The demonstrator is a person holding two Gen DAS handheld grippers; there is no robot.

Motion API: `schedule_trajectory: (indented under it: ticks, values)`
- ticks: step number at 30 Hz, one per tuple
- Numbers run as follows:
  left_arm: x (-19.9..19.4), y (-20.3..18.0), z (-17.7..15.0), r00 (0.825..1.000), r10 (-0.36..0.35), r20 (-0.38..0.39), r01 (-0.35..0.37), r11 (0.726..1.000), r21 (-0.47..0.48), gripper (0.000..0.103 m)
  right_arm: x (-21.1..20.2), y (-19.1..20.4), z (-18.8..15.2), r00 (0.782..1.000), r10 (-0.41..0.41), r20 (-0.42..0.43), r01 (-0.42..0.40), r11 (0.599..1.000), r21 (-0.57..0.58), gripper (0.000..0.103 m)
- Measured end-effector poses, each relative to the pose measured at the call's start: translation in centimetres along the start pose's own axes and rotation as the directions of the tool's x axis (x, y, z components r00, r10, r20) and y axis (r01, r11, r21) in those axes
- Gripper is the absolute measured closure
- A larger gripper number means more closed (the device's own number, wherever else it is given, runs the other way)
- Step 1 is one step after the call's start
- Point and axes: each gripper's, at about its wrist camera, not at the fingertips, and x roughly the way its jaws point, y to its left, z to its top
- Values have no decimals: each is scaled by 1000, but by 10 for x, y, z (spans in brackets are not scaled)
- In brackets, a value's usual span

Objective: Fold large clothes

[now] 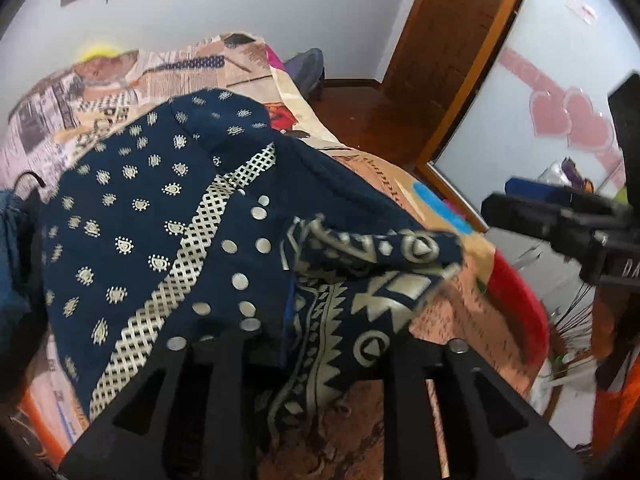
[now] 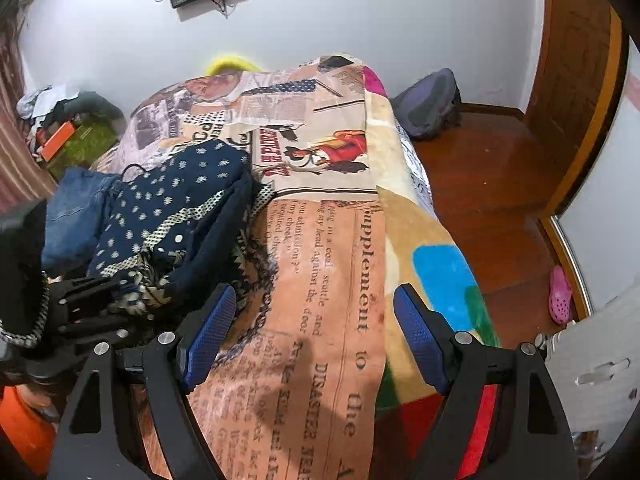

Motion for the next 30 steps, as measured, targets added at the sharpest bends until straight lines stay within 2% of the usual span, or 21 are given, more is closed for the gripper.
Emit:
schedule_trajectory:
  ticks: [1,3,4,7,11,13,15,17,21,24,27,30]
  values:
    - [-7,-2,-3,1000,-7,1,7,1000,14,60,-3,3,0,1000,10,5,-10,1000,-8,25]
    - [-20,-8,-7,1000,-25,7,24,999,26,45,-8,10,1,999,30,15,-29,999,-29,25]
    - [-29,-10,-9,1000,-22,17,22,999,38,43,-10,13,2,999,41,21,-40,998,-40,25]
    - [-47,-13,-10,998,30,50,-33,997,63,42,-19,24,7,996,78,51,-74,995,-66,25]
    - [-79,4,-17,991,88,104,-92,995,35,40,-22,46,17,987,146,71,-139,985,-100,25]
    - [-91,19,-19,983,128,133,-129,992,4,34,-18,60,21,984,167,69,-157,979,-128,25]
    - [-98,36,-18,970,186,154,-185,982,-26,31,-9,75,24,982,181,50,-171,972,-160,25]
    - [-94,54,-20,960,244,137,-237,969,-66,31,2,86,26,980,196,23,-189,966,-175,25]
    - [-72,79,-29,946,313,78,-302,944,-133,31,32,92,25,978,205,-47,-210,967,-147,25]
    - [-55,88,-42,950,309,42,-299,940,-163,31,50,81,18,982,164,-96,-174,979,-106,25]
    - [-50,90,-52,959,279,51,-266,948,-176,30,63,62,5,985,103,-136,-116,989,-96,25]
    - [-51,90,-59,966,253,50,-241,954,-179,30,68,43,-9,982,89,-167,-105,990,-92,25]
